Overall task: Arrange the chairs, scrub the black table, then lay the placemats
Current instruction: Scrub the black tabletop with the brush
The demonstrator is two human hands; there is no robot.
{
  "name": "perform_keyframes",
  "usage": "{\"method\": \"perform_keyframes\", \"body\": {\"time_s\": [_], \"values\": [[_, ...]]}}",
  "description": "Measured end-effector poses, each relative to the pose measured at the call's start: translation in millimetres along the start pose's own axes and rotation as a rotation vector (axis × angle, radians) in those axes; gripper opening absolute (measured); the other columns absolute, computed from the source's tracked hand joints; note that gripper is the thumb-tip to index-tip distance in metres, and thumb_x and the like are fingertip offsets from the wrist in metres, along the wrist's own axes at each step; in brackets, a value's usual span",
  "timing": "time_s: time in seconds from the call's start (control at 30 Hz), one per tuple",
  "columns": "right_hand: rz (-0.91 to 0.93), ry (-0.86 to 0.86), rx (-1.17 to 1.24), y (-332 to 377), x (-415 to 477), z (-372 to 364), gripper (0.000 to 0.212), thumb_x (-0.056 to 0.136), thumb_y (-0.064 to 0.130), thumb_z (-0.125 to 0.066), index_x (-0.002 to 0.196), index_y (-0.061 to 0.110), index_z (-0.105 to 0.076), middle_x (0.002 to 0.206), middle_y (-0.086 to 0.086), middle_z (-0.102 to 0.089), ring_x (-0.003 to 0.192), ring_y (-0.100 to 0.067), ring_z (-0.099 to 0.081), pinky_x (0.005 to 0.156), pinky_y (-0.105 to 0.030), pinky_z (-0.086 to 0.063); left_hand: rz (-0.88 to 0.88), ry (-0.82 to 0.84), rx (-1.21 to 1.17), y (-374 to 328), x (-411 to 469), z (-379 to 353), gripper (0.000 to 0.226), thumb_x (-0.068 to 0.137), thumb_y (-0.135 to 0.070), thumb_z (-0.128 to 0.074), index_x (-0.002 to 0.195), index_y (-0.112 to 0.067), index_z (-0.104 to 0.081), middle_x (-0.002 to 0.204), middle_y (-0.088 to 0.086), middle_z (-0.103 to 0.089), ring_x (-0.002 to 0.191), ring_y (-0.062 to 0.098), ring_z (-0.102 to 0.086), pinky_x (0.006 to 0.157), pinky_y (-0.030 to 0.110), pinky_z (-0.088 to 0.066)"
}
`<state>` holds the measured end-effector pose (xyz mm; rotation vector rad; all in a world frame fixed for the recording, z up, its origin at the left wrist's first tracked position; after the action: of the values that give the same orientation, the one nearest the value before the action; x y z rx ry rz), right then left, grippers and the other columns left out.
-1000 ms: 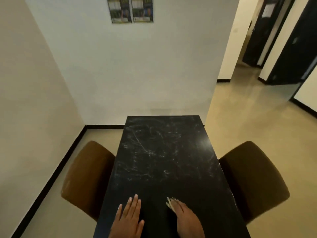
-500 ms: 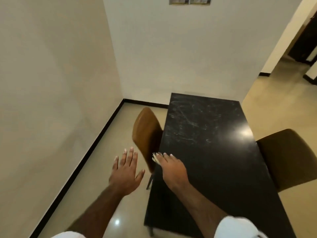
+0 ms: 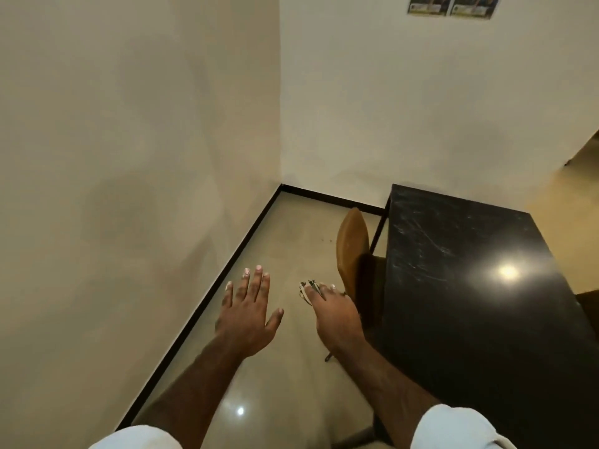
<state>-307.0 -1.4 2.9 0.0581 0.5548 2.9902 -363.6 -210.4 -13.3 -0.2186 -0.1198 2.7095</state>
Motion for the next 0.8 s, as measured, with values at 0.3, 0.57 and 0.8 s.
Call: {"method": "perform_keyframes", "body": {"time_s": [0.3,0.57,0.8], "values": [[-0.123,0.006,0.407,-16,193,-4,0.076,0.109,0.007,-0.059,0.174,0.029,-0.026,0.176,-0.010,-0.038,0.164,-0.036,-0.035,0.131,-0.050,-0.036,-0.085,-0.049,-0.017,45,159,9,0.089,0.108,-0.071,-0.017,0.172,-0.022,0.022,0.177,0.000,0.034,0.162,0.025,0.034,0.133,0.049,0.016],[-0.163,0.018,0.457,-57,350,24,0.079,0.113,0.012,-0.057,0.175,0.034,-0.015,0.182,-0.006,-0.025,0.168,-0.033,-0.023,0.135,-0.050,-0.026,-0.204,-0.142,0.043,68,340,32,0.093,0.104,-0.074,-0.026,0.175,-0.017,-0.005,0.184,0.005,0.003,0.169,0.033,0.007,0.131,0.050,0.007],[-0.312,-0.077,0.488,-106,472,55,0.079,0.111,0.011,-0.058,0.174,0.034,-0.017,0.182,-0.007,-0.023,0.168,-0.033,-0.022,0.135,-0.050,-0.022,-0.409,-0.247,0.135,61,530,54,0.088,0.101,-0.069,-0.046,0.167,-0.010,-0.045,0.177,0.011,-0.035,0.164,0.030,-0.022,0.129,0.045,-0.001]]}}
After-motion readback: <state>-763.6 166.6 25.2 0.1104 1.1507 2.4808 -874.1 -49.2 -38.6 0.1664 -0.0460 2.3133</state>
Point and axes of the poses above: each hand's wrist, its own x-axis towards the middle knuckle, its own z-axis out of the back of the hand, y = z × x, the point moved 1 cm from there along x, towards the middle knuckle
